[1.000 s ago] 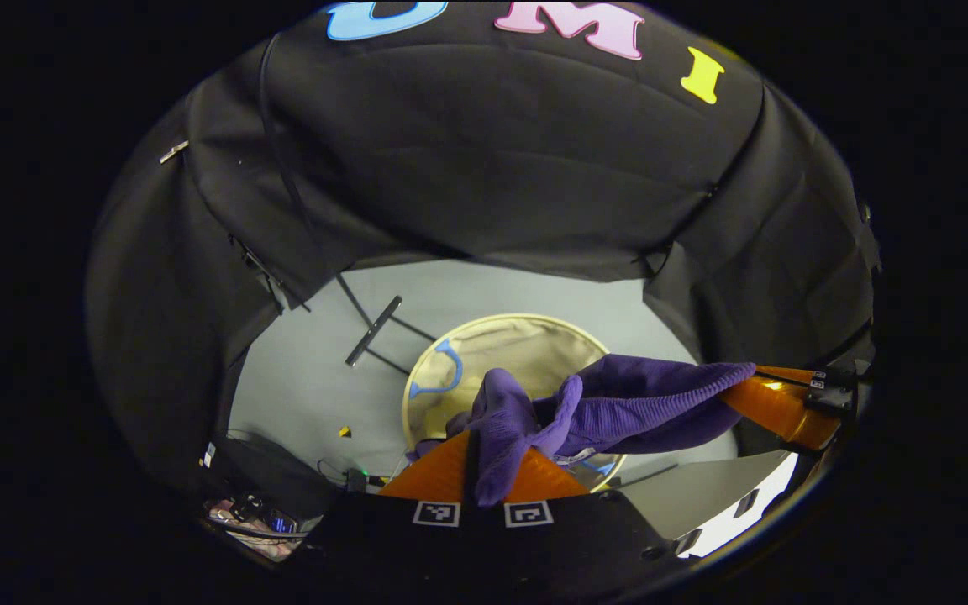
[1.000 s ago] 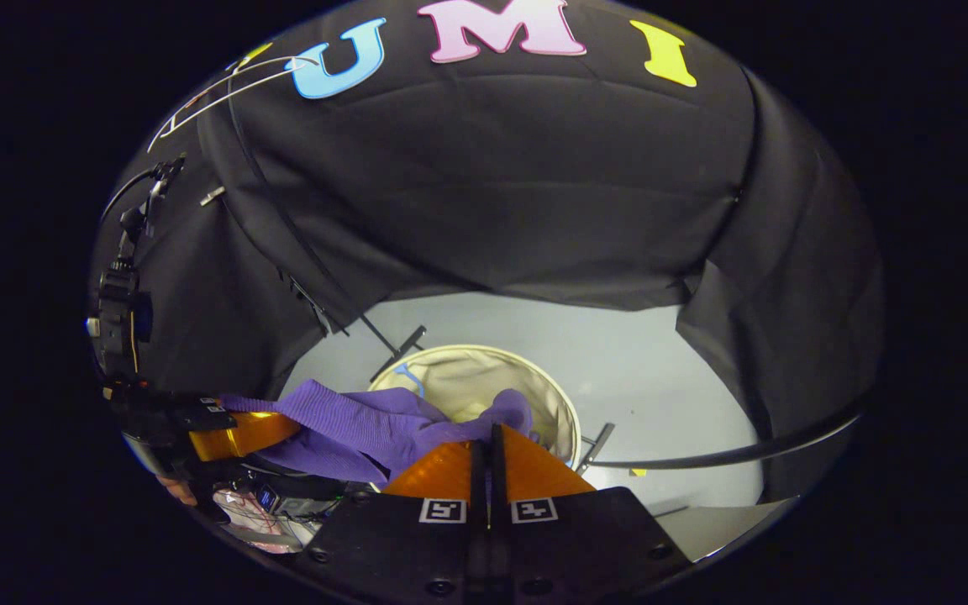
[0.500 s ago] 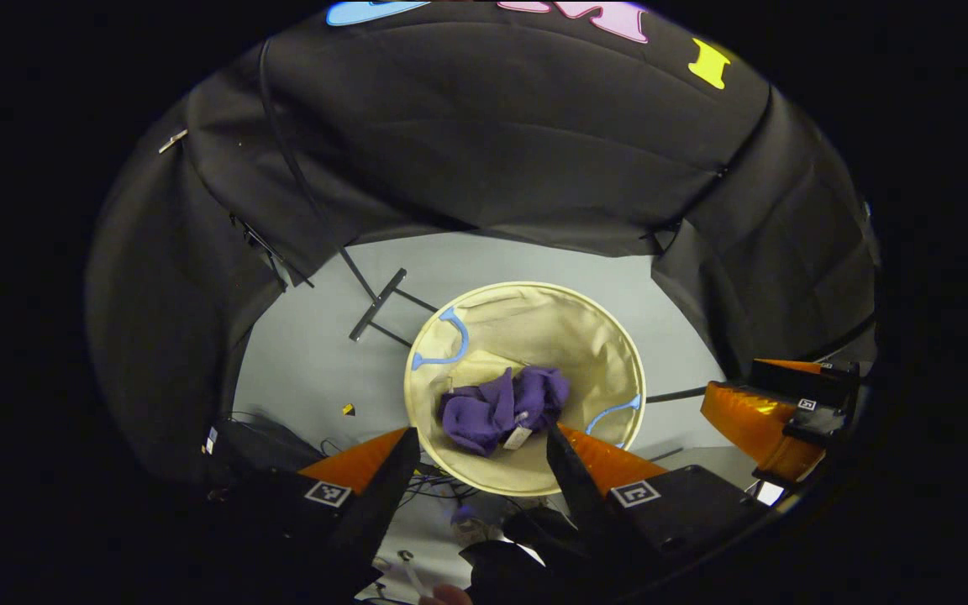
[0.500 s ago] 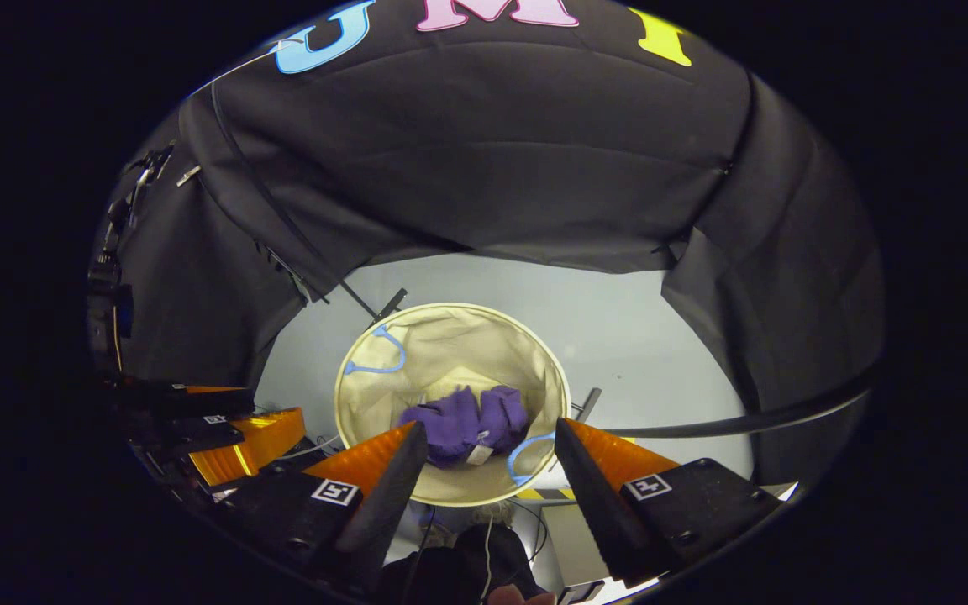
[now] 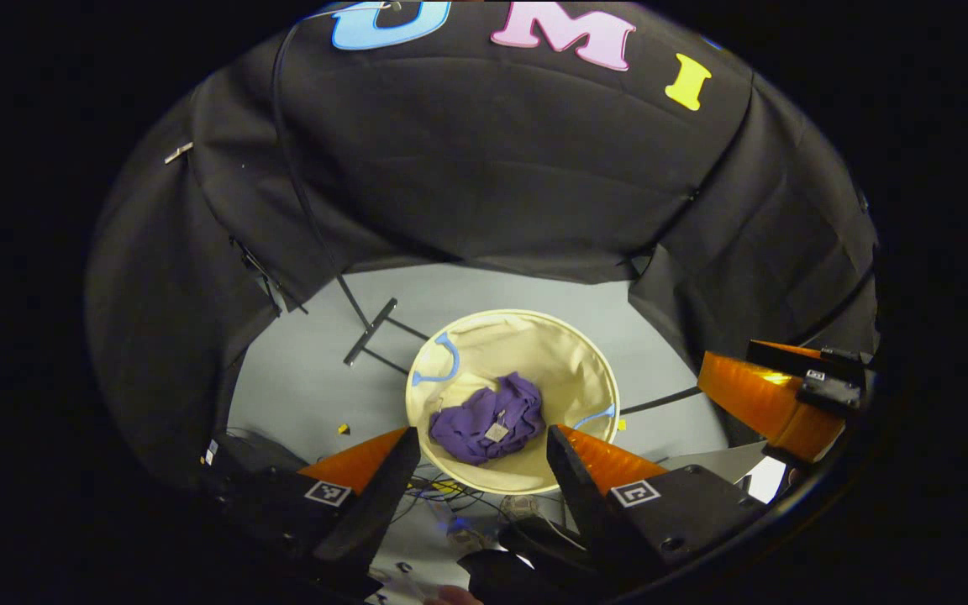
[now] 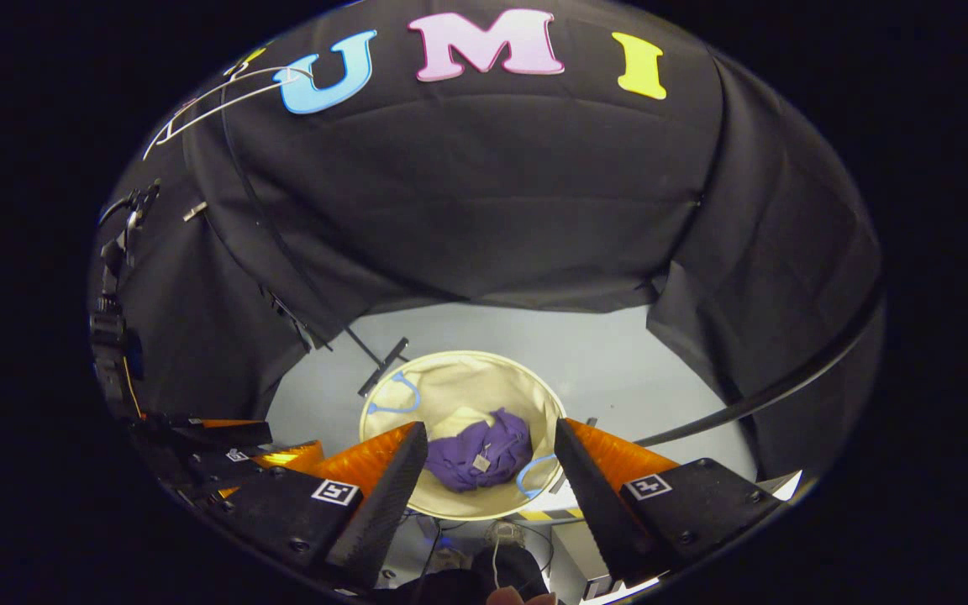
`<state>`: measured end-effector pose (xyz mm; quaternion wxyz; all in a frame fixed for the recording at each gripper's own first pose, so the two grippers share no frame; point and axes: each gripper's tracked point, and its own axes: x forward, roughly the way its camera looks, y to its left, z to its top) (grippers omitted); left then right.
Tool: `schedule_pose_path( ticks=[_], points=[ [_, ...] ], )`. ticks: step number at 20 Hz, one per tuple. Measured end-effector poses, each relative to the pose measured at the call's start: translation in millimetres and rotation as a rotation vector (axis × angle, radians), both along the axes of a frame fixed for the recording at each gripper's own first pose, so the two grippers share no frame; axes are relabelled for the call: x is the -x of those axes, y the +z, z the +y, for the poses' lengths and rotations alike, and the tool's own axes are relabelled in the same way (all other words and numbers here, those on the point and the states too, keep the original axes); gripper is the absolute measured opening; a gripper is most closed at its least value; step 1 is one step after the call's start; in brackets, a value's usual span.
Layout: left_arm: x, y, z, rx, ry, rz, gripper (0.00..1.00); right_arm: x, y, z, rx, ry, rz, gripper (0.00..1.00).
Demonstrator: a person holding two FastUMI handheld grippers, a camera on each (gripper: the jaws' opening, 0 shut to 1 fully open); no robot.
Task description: Grasp the clothes on the hanger with both hands and then place them into the laundry hamper below.
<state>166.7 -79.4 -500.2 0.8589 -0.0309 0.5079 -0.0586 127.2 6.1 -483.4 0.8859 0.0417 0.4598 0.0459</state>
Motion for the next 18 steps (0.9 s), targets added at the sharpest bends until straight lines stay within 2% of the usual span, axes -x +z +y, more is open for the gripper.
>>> schedule_pose_path(
  ticks=[8, 12, 18],
  points=[
    [14.6, 123.4, 23.4, 0.007, -0.021, -0.283, 0.96, -2.5, 135.5, 10.1, 0.022, -0.019, -0.276, 0.98],
    [29.7, 188.8, 39.0, -0.012, -0.034, -0.435, 0.96, 17.9, 210.0, 14.2, 0.024, -0.051, -0.422, 0.98],
    [55.6, 294.7, 44.9, 0.043, -0.038, -0.643, 0.95, 38.0, 309.2, 18.7, 0.03, -0.084, -0.629, 0.98]
  ],
)
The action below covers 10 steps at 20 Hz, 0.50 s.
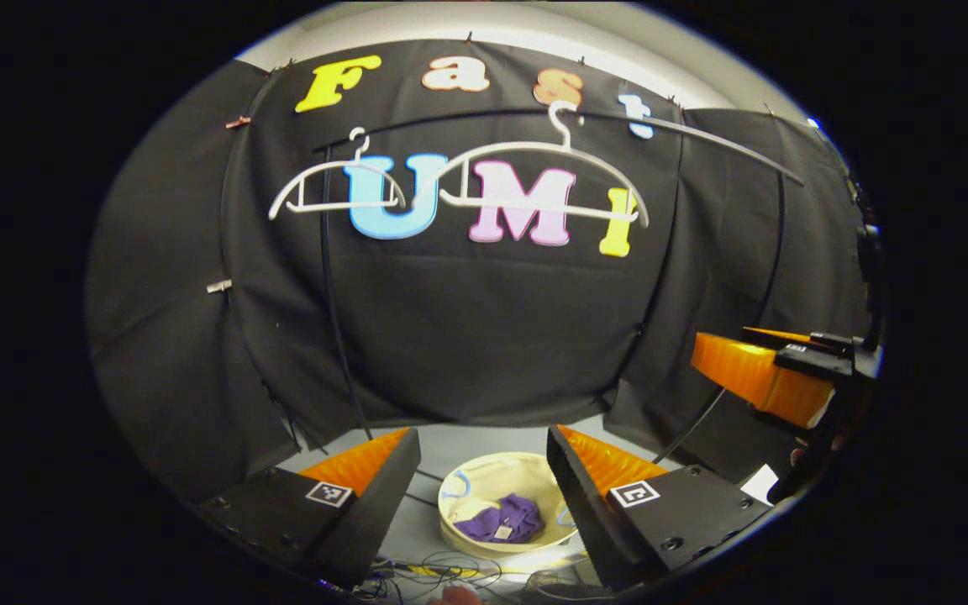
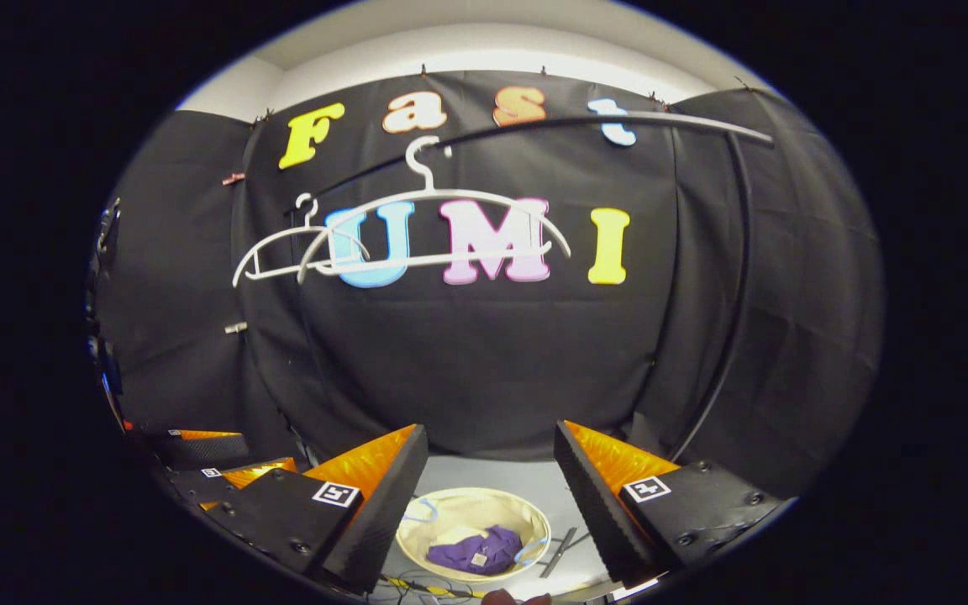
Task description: Grasp the clothes on the hanger with both hands and then place them into the laundry hamper below.
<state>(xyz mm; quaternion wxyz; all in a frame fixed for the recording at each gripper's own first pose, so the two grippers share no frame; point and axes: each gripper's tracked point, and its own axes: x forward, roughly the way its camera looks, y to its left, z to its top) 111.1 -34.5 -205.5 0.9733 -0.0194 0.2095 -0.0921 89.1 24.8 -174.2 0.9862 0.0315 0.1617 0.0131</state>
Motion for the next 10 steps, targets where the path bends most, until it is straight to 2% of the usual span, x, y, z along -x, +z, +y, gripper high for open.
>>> schedule_pose_path(
  ticks=[5, 6, 7, 9, 10],
  points=[
    [15.1, 92.7, 14.2, -0.02, 0.038, -0.198, 0.96, 8.4, 59.7, 8.5, 0.007, 0.017, -0.095, 0.98],
    [17.8, 107.3, 17.8, -0.031, 0.051, -0.236, 0.95, 11.3, 68.1, 7.8, 0.003, 0.016, -0.11, 1.0],
    [22.6, 119.2, 20.4, -0.037, 0.064, -0.263, 0.92, 13.8, 76.7, 8.0, -0.004, 0.014, -0.126, 0.98],
    [30.7, 138.6, 21.1, -0.042, 0.085, -0.307, 0.95, 19.3, 91.8, 10.1, -0.008, 0.026, -0.154, 1.0],
    [36.8, 148.0, 22.1, -0.041, 0.097, -0.326, 0.95, 21.9, 98.4, 8.6, -0.002, 0.03, -0.165, 0.97]
  ],
)
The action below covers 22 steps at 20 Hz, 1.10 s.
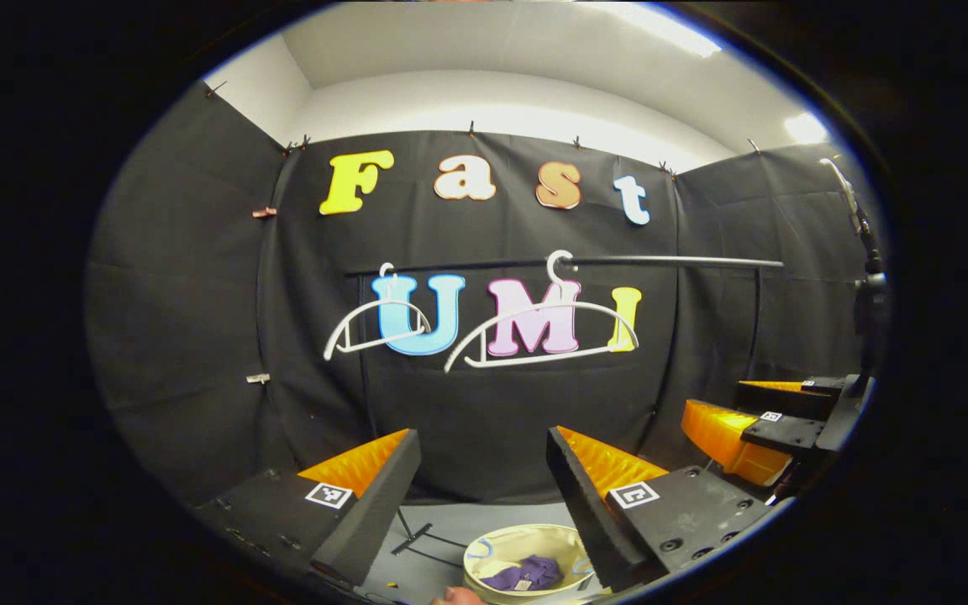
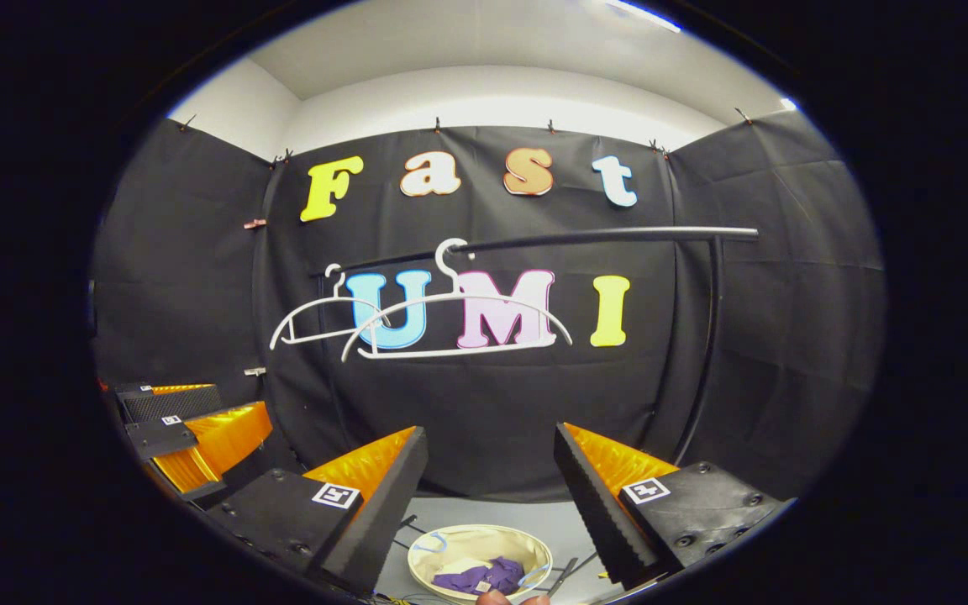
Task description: Grasp the clothes on the hanger with both hands and then place them into the laundry hamper below.
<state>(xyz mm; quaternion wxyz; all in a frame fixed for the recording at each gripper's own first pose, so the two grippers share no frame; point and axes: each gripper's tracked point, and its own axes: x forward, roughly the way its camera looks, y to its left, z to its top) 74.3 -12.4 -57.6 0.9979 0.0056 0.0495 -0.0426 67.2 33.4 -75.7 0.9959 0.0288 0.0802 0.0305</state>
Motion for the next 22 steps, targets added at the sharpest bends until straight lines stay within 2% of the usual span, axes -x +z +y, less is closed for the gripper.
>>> schedule_pose_path(
  ticks=[1, 2, 6, 8, 9, 12, 13, 14, 15, 18, 20, 22],
  points=[
    [4.3, 7.3, -0.2, 0.006, 0.008, -0.015, 0.98, 4.8, 5.8, -2.2, 0.009, 0.003, -0.01, 0.97],
    [9.2, 12.1, -3.3, 0.017, 0.01, -0.014, 0.93, 8.4, 11.0, -4.7, 0.016, 0.002, -0.016, 0.97],
    [31.2, 26.3, -10.6, 0.006, 0.028, -0.049, 0.92, 27.2, 30.8, -12.4, 0.013, 0.006, -0.052, 0.97],
    [40.7, 23.6, -16.6, -0.01, 0.032, -0.051, 0.93, 33.2, 40.8, -17.1, 0.009, 0.004, -0.078, 1.0],
    [44.9, 23.7, -18.4, -0.013, 0.034, -0.052, 0.93, 36.4, 45.3, -18.5, 0.008, 0.002, -0.09, 0.96],
    [56.5, 28.5, -24.0, -0.004, 0.027, -0.06, 0.95, 41.6, 54.6, -19.9, 0.01, 0.006, -0.119, 0.97],
    [59.1, 29.2, -24.9, 0.001, 0.026, -0.062, 0.93, 42.5, 55.8, -20.9, 0.006, 0.005, -0.125, 0.92],
    [60.6, 30.4, -26.1, 0.004, 0.023, -0.062, 0.93, 42.6, 56.3, -20.1, 0.002, 0.008, -0.125, 0.92],
    [62.5, 30.8, -26.5, 0.005, 0.022, -0.065, 0.95, 42.4, 55.2, -19.5, 0.001, 0.009, -0.123, 0.97],
    [62.1, 26.9, -25.8, 0.008, 0.013, -0.052, 0.95, 40.1, 52.0, -18.8, 0.003, 0.005, -0.116, 1.0],
    [61.0, 25.7, -21.9, 0.009, 0.011, -0.053, 0.93, 37.7, 50.9, -18.7, -0.001, 0.0, -0.115, 0.97],
    [58.7, 26.5, -17.5, 0.012, 0.011, -0.059, 0.95, 37.7, 49.7, -18.6, 0.005, -0.011, -0.114, 0.97]
  ],
)
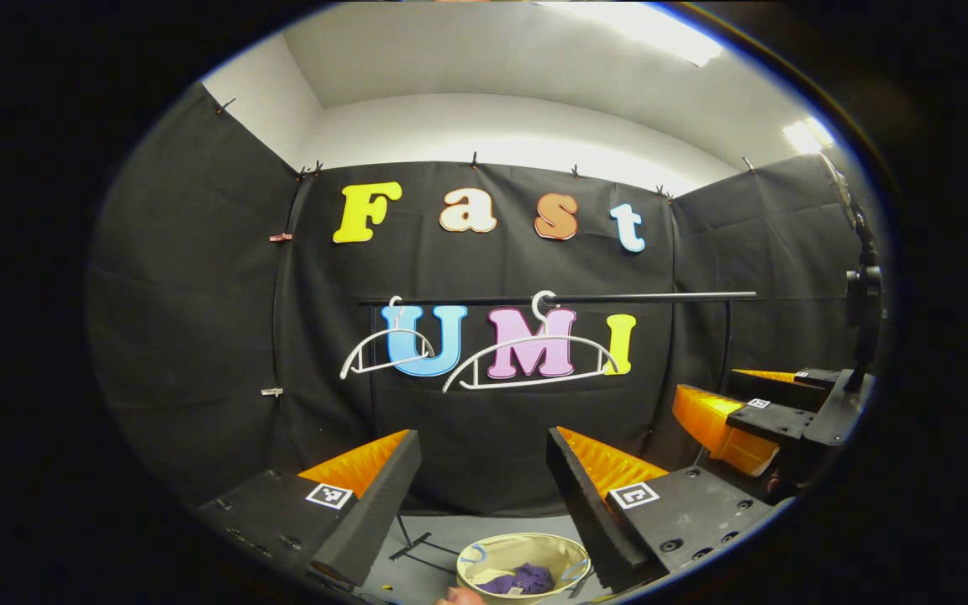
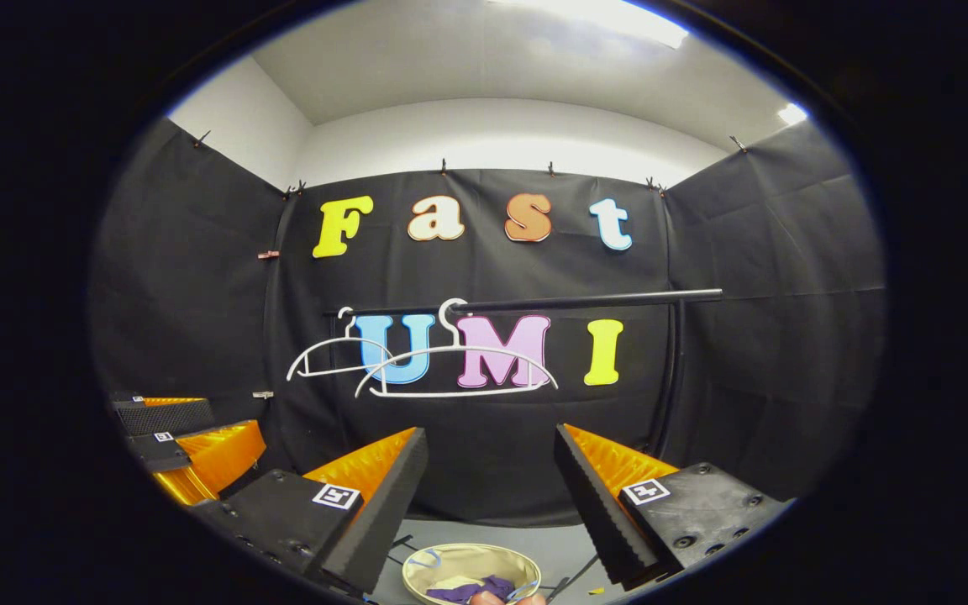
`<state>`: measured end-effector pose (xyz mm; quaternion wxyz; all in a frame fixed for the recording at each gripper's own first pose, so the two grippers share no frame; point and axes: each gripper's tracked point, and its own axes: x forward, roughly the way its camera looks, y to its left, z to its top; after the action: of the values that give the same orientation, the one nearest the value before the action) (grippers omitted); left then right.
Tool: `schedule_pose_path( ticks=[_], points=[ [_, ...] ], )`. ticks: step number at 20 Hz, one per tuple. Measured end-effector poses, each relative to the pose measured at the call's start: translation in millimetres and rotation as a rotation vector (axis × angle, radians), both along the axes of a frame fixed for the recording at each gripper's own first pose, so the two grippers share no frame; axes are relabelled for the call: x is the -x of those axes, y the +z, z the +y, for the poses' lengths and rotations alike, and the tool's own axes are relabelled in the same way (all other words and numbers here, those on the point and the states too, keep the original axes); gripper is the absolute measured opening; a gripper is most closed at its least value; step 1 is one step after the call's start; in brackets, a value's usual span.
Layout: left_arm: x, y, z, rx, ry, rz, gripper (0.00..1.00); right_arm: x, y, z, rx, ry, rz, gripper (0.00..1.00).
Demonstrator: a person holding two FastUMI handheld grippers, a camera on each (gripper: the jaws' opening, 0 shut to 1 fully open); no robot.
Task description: Grasp the clothes on the hanger with both hands and then place them into the laundry hamper below.
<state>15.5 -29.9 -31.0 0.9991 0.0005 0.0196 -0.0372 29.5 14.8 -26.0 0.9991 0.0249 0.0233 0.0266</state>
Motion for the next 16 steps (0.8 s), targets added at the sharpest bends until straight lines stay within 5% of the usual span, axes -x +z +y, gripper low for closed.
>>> schedule_pose_path(
  ticks=[16],
  points=[
    [0.3, 2.9, 3.5, 0.013, -0.023, -0.002, 0.95, 1.9, 10.5, 20.4, 0.012, 0.021, -0.026, 0.97]
  ],
)
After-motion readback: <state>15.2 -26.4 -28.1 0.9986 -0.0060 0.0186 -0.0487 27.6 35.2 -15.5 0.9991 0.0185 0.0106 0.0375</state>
